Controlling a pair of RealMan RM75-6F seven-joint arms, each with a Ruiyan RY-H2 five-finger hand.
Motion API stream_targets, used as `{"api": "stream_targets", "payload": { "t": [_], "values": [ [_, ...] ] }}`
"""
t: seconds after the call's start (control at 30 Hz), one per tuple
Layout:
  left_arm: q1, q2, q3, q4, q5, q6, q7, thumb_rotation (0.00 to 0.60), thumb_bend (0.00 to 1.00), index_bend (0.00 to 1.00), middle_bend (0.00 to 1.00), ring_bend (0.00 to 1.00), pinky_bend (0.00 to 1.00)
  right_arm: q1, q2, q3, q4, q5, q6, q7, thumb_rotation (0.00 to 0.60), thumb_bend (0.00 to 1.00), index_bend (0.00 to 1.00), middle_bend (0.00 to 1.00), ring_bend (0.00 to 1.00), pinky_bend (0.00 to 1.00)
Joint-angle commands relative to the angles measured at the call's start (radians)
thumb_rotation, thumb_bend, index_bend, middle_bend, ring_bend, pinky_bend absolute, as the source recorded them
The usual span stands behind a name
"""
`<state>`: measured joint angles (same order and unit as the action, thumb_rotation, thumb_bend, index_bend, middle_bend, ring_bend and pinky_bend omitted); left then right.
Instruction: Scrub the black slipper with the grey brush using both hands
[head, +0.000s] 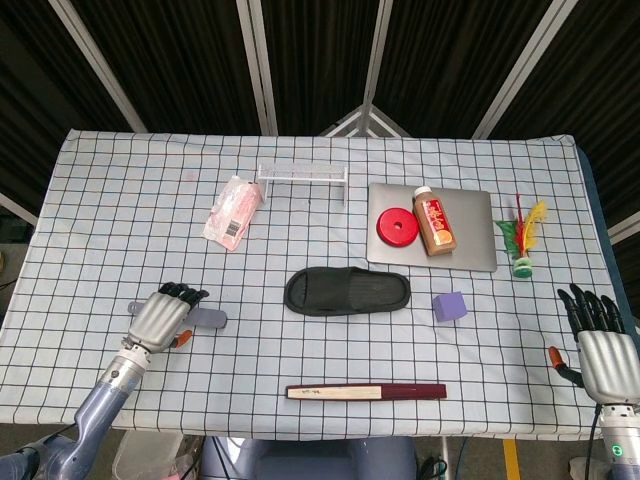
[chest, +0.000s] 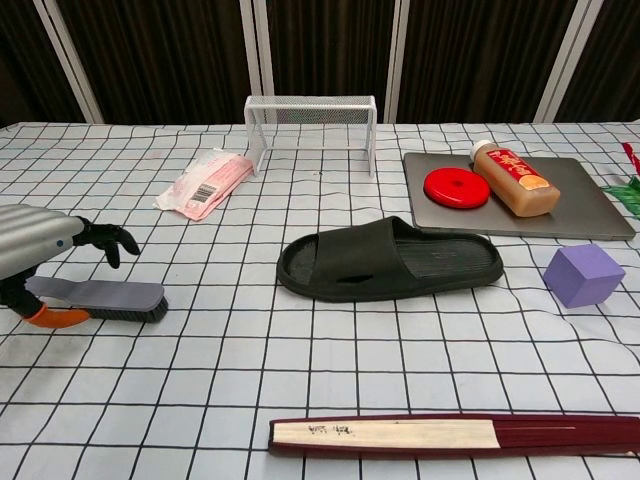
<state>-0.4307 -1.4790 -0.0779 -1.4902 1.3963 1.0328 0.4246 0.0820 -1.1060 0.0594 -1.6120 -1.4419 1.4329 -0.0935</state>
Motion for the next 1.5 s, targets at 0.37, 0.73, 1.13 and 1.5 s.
{"api": "stream_targets", "payload": {
  "t": [0.37,0.73,1.13,1.5],
  "values": [
    [-0.035,-0.027,0.018,0.034,0.011,-0.018,-0.025,0.600,0.43,0.27,0.36,0.28,0.24,-0.001,-0.012,0.006,-0.005,0.009,0.006,-0.027,0.600,0.40,0.00,0.00,0.00,0.00],
    [-0.055,-0.027,0.036,0.056,0.030,-0.027,-0.075,0.600,0.43,0.29,0.39,0.31,0.29,0.006,-0.014,0.008,-0.008,0.025,-0.015,-0.036,0.600,0.40,0.00,0.00,0.00,0.00],
    [-0.074,-0.013,0.055,0.060,0.040,-0.049,-0.117,0.600,0.46,0.36,0.43,0.36,0.33,0.004,-0.025,0.007,0.001,0.003,0.002,-0.022,0.600,0.40,0.00,0.00,0.00,0.00],
    [-0.076,-0.004,0.068,0.056,0.065,-0.025,-0.132,0.600,0.48,0.47,0.50,0.42,0.38,0.008,-0.031,0.007,0.003,0.005,-0.005,-0.036,0.600,0.40,0.00,0.00,0.00,0.00]
  ]
}}
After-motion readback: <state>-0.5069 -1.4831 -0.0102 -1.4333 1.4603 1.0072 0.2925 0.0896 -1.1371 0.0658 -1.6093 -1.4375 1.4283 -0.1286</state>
